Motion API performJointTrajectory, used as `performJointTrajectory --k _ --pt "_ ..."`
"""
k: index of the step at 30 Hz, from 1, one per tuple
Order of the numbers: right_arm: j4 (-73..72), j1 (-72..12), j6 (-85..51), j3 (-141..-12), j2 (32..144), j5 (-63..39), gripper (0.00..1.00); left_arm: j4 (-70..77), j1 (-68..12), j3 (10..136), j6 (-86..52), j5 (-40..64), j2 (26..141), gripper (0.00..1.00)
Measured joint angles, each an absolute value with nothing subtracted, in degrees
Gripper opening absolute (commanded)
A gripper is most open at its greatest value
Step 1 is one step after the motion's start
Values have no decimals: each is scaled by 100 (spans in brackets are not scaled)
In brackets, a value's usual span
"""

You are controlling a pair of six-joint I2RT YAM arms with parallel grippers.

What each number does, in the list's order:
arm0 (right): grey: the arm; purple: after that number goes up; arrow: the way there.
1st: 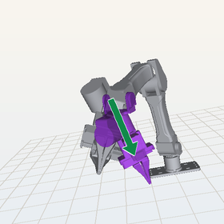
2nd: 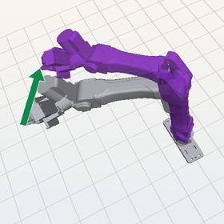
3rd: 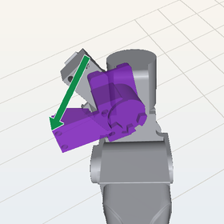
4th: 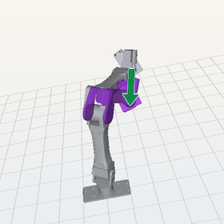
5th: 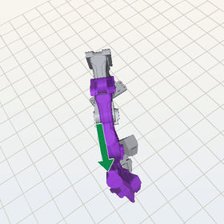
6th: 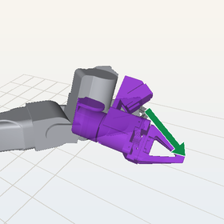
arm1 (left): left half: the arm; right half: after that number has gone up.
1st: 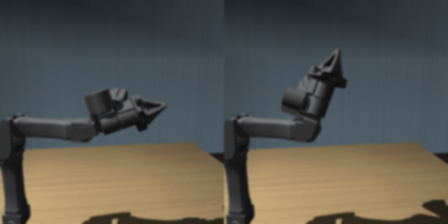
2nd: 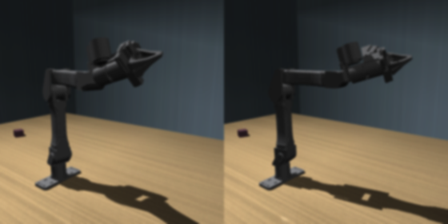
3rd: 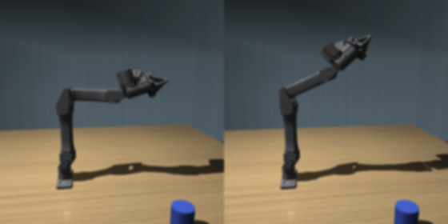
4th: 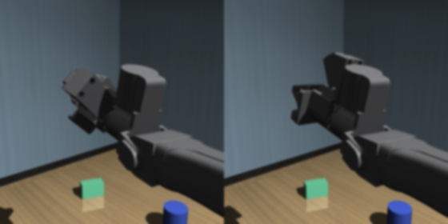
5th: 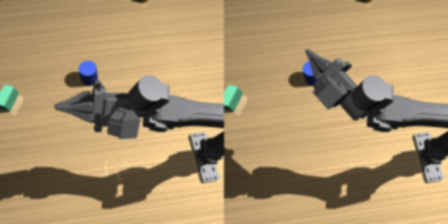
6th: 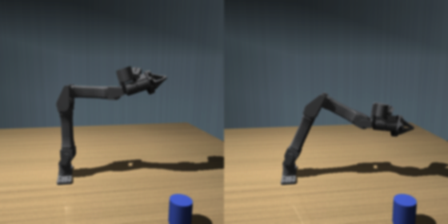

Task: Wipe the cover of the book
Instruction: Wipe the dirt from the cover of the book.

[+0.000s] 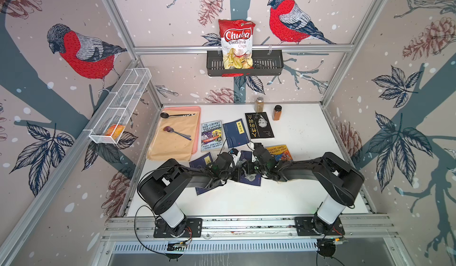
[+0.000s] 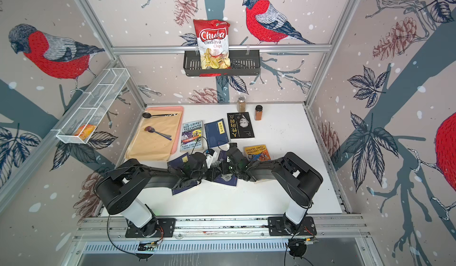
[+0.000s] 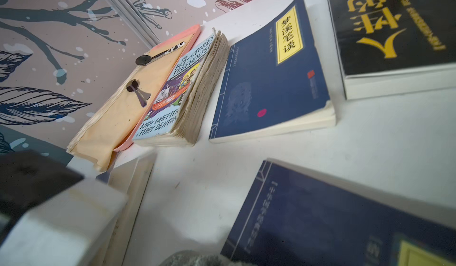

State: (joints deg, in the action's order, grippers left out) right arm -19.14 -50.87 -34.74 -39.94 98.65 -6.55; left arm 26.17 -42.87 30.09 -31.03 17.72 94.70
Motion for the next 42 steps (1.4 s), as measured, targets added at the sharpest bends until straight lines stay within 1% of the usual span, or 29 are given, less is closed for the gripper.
performJointTrajectory --k 3,8,11,15,20,27,30,33,39,42 --pt "-2137 -5019 -3599 -3892 9968 -683 5 2648 -4283 3009 -3103 1798 9489 0" --pt "-2703 -4421 -3618 -3927 10294 -1262 5 2679 -4283 2958 -3105 1776 9450 0" --pt "-2628 -4091 -3553 -4239 10451 -1192 5 2724 -4283 2928 -3105 1767 9426 0" --pt "-2198 -3924 -3391 -4644 10536 -980 5 2751 -4283 2923 -3105 1774 9445 0" --pt "-1500 -3896 -3159 -4628 10123 -639 6 2611 -4285 3006 -3103 1747 9378 0" --pt "-1087 -4001 -3002 -4375 9317 -471 6 1090 -4274 3680 -2954 1347 9080 0" --pt "-982 -4095 -2974 -4368 9177 -445 6 589 -4189 4056 -2845 1247 8770 0" --pt "-878 -4287 -2947 -4442 9157 -349 6 246 -3916 4174 -2810 987 8322 0" --pt "-792 -4906 -2733 -4998 9413 -248 6 -670 -3135 3468 -2952 357 7039 0" --pt "-757 -5146 -2646 -5306 9574 -259 6 -1142 -2932 3197 -3218 -248 6178 0"
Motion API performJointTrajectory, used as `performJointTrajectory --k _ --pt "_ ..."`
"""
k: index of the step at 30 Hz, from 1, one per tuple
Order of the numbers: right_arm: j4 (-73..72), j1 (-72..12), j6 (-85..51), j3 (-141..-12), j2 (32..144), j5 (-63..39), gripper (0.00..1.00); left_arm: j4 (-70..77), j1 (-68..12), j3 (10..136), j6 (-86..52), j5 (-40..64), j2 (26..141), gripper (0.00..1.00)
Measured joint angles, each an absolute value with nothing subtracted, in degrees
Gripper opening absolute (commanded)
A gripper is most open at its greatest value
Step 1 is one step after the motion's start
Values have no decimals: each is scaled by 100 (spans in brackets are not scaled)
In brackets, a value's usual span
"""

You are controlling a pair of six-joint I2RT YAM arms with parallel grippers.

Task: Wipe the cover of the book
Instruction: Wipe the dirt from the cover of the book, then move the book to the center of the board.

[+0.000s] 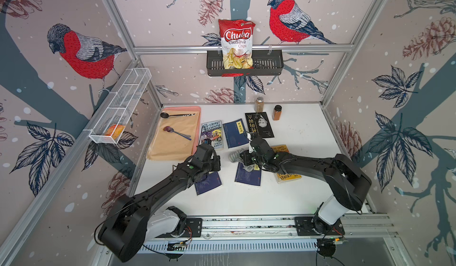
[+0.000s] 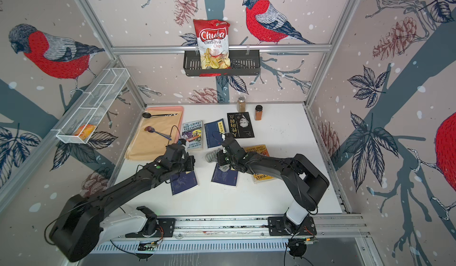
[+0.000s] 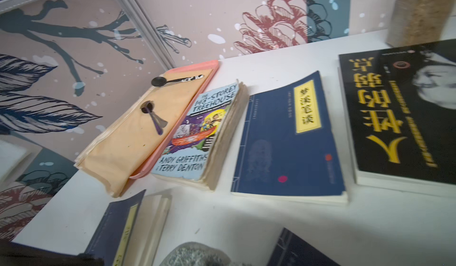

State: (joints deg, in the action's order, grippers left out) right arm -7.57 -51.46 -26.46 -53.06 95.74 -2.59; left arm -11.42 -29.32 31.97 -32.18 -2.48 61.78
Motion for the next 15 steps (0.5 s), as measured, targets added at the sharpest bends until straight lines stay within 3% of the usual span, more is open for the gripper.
performJointTrajectory --k 6,15 --pt "-814 -5463 -2475 -5929 9998 -574 6 -1629 -2403 2683 -3907 -1179 5253 0" --pt "-860 -5704 -2368 -6075 10243 -926 6 -1544 -1402 1529 -4613 -1166 5308 0"
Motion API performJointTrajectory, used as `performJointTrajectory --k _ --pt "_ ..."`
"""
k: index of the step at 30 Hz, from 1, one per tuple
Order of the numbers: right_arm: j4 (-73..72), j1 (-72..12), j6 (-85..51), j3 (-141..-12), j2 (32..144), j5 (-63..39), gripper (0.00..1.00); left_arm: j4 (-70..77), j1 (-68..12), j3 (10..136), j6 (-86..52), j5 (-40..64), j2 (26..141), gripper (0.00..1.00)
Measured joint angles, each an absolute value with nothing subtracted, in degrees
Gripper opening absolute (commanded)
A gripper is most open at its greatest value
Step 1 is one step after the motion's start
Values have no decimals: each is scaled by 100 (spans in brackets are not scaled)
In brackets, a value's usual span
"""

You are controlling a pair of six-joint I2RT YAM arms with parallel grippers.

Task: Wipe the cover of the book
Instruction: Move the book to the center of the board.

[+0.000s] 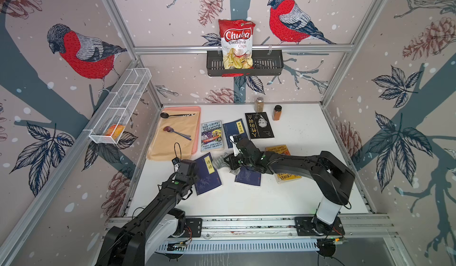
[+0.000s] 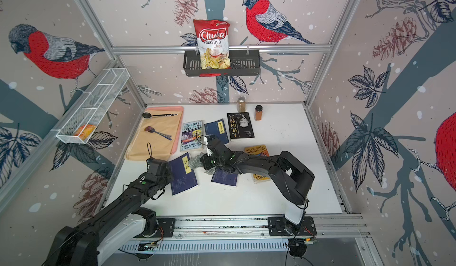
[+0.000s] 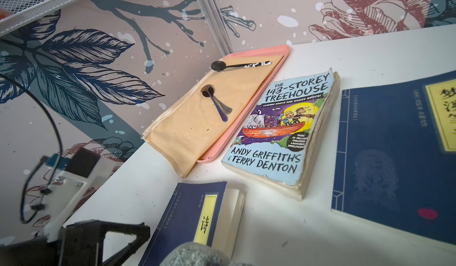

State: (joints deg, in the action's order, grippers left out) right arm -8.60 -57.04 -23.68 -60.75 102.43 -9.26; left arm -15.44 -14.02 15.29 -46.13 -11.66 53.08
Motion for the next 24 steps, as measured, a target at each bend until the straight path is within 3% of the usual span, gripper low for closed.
performJointTrajectory --k 8,15,24 --pt "-849 -5741 -2283 -6121 10409 -1009 6 -552 -1144 1358 -4571 -633 5666 0" --pt "-832 -5743 -2283 -6141 10440 -1096 6 482 -1140 1173 -4346 471 6095 0" --pt "-751 -5607 -2425 -6136 10875 -1507 6 1131 -1767 1044 -4521 897 6320 0"
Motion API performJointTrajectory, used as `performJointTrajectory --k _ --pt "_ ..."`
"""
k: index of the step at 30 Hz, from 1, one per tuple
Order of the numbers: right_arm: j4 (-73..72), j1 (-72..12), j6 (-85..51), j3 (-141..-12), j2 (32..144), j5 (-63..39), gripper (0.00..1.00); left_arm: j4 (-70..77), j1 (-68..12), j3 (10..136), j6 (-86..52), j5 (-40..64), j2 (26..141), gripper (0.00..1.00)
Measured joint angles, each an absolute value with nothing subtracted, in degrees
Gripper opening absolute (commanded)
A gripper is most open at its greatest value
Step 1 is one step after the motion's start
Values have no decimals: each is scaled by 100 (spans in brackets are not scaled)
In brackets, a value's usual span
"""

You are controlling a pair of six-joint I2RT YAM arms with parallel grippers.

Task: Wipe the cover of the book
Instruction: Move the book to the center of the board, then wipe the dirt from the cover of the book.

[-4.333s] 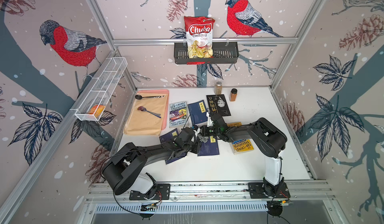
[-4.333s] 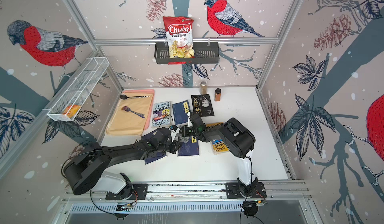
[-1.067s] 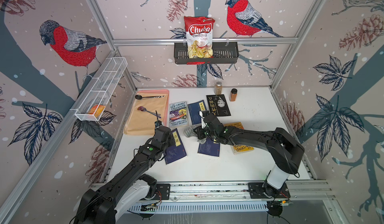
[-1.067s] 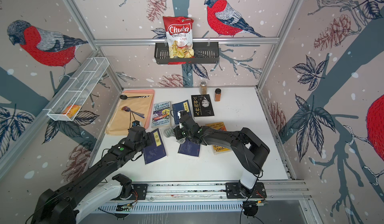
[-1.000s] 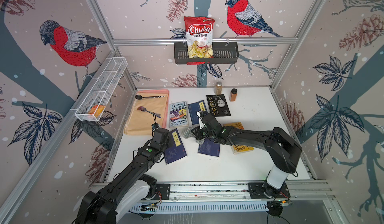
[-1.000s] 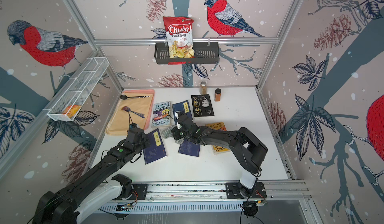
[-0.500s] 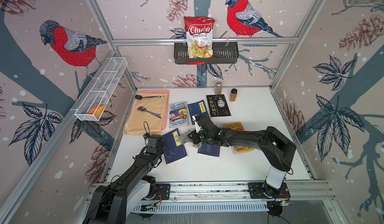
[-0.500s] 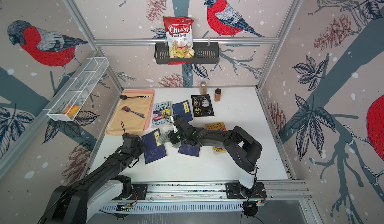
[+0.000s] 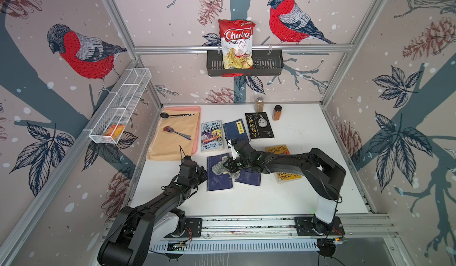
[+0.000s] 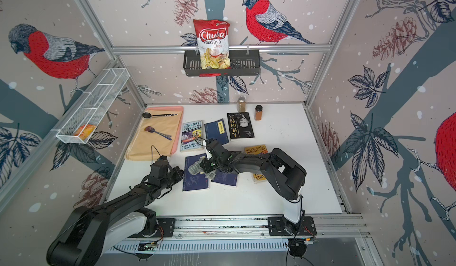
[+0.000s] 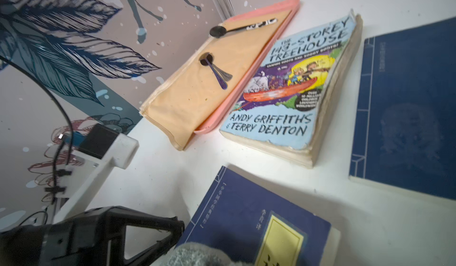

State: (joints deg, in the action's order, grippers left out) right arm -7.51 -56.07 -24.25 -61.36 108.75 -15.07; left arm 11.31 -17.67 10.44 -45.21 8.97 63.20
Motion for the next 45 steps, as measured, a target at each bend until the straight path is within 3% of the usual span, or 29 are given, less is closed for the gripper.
performJointTrajectory --k 12,21,34,45 --pt "-1299 -4912 -2698 -5662 11074 -1916 6 2488 -2657 1184 -4803 860 7481 0" --pt "-1310 -4676 -2685 -5684 11067 -1625 6 3164 -3363 1426 -5072 681 8195 0" --pt "-1109 -4703 -2571 -5531 10855 -1496 6 204 -3389 2714 -4327 -495 7662 0" --pt "-1238 -4779 -2558 -5269 10687 -1350 6 45 -3334 3524 -3597 -351 8595 0"
